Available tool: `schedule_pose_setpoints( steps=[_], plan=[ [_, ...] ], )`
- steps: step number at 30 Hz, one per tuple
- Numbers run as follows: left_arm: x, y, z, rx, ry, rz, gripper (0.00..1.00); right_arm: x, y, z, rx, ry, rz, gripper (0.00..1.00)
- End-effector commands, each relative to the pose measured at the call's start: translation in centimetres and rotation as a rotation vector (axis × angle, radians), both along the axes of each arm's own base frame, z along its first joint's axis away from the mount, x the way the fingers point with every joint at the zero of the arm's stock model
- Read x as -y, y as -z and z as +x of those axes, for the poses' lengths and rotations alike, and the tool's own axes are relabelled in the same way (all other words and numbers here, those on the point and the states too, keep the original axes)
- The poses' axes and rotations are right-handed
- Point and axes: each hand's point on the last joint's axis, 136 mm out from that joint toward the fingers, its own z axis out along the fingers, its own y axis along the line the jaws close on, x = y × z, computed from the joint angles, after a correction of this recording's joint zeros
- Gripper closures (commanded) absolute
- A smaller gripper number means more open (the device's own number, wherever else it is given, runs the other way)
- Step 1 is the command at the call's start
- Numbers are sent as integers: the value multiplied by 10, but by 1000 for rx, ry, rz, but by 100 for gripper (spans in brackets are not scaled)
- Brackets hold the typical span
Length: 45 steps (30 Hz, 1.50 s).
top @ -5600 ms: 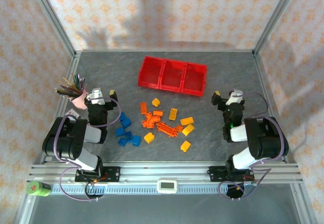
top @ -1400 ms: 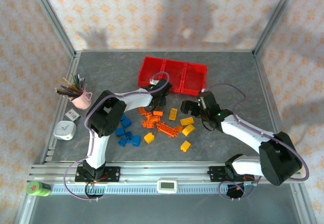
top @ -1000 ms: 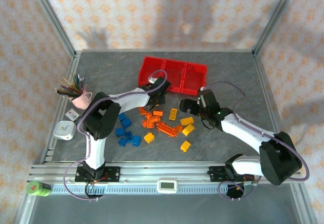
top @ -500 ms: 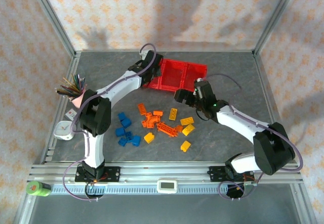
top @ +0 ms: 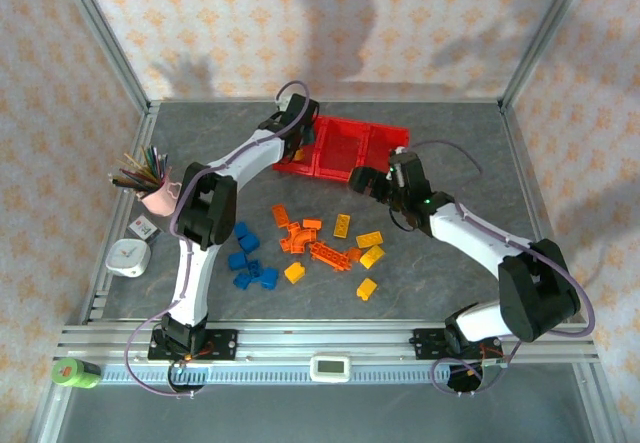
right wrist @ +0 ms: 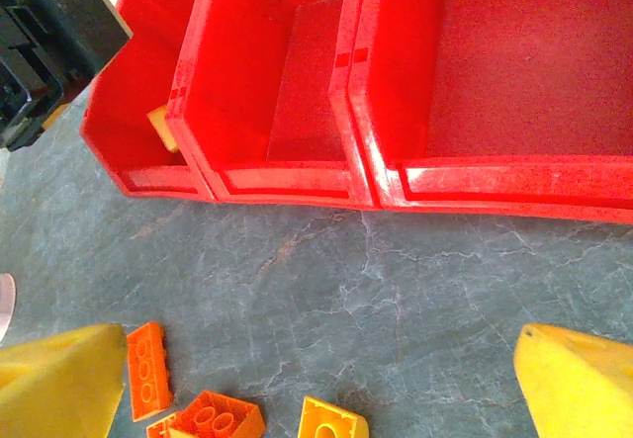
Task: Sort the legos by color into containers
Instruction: Place the lego in the container, then pick up the lego from the center of the table.
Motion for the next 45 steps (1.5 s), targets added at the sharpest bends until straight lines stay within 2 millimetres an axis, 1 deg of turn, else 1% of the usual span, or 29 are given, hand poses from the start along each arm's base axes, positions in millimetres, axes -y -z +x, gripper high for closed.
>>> schedule_pose_setpoints(
  steps=[1, 4, 7, 9, 10, 11, 13, 14, 18, 21, 23, 26, 29, 33, 34, 35, 38, 40, 45],
  plan=[
    [-1, -39, -4, 39, 23, -8, 36, 2, -27, 4, 57, 1, 10, 0],
    [14, -46, -20, 22, 98, -79, 36, 8, -27, -4, 55, 1, 5, 0],
    [29, -51, -46, 12, 157, -115, 33, 20, -19, -14, 32, 17, -17, 0],
    [39, -51, -68, 0, 195, -121, 31, 29, -12, -21, 9, 30, -36, 0],
    [44, -48, -78, -12, 210, -119, 31, 32, -10, -25, 0, 33, -42, 0],
    [51, -53, -92, -11, 234, -122, 30, 36, -7, -30, -5, 38, -47, 0],
    [60, -45, -115, -34, 265, -121, 29, 42, 0, -38, -18, 47, -51, 0],
    [66, -41, -127, -43, 282, -127, 28, 46, -1, -43, -13, 55, -47, 0],
    [94, -27, -168, -84, 357, -157, 26, 57, 14, -59, -61, 82, -63, 0],
    [109, -12, -192, -120, 390, -142, 23, 62, 27, -70, -105, 98, -65, 0],
    [116, -2, -203, -143, 400, -141, 22, 63, 35, -77, -129, 98, -56, 0],
    [125, 14, -211, -172, 412, -135, 21, 67, 48, -85, -163, 113, -55, 0],
    [134, 32, -214, -207, 427, -120, 20, 71, 55, -88, -176, 128, -65, 0],
    [150, 48, -216, -231, 461, -86, 20, 72, 59, -88, -179, 132, -65, 0],
    [154, 47, -215, -226, 468, -89, 20, 74, 60, -88, -181, 136, -69, 0],
    [155, 63, -216, -258, 463, -70, 20, 75, 62, -87, -188, 143, -72, 0],
    [153, 79, -213, -285, 446, -33, 21, 78, 65, -89, -198, 149, -68, 0],
    [153, 86, -211, -291, 442, -12, 21, 77, 68, -89, -203, 146, -61, 0],
    [150, 100, -208, -312, 430, 37, 29, 76, 69, -89, -205, 138, -52, 0]
  ],
)
